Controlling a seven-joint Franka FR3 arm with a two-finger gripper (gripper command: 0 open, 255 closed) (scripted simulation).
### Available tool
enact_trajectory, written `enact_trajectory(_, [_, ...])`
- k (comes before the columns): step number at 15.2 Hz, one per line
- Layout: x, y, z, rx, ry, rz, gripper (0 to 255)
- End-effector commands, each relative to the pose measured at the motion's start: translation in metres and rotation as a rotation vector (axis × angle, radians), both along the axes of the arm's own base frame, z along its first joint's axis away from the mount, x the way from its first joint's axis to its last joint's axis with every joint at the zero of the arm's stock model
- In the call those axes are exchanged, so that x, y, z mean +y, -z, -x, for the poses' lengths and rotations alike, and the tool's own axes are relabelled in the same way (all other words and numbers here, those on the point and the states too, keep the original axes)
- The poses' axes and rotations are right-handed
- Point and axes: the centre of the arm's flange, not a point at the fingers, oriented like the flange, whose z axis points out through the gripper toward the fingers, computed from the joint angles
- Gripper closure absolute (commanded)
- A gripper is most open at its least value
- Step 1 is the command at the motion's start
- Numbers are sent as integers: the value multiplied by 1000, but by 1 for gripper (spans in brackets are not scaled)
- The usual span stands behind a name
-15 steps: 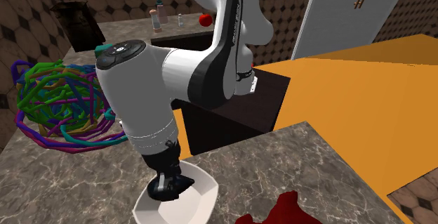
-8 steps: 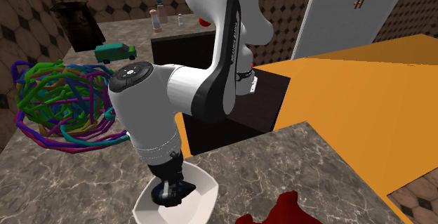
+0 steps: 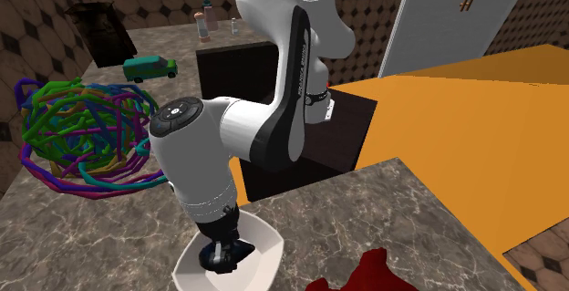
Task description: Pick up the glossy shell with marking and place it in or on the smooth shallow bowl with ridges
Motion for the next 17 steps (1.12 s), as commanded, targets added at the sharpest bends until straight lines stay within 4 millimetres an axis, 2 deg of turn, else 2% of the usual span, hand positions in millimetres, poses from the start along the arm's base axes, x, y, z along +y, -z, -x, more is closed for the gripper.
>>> enact_trajectory(1, [0, 0, 0, -1, 0, 0, 255])
enact_trajectory(3, [0, 0, 0, -1, 0, 0, 255])
enact_trajectory(4, [0, 0, 0, -1, 0, 0, 0])
enact_trajectory(9, [0, 0, 0, -1, 0, 0, 0])
enact_trajectory(13, [-6, -49, 4, -1, 0, 0, 0])
enact_trajectory(17, [-6, -49, 4, -1, 0, 0, 0])
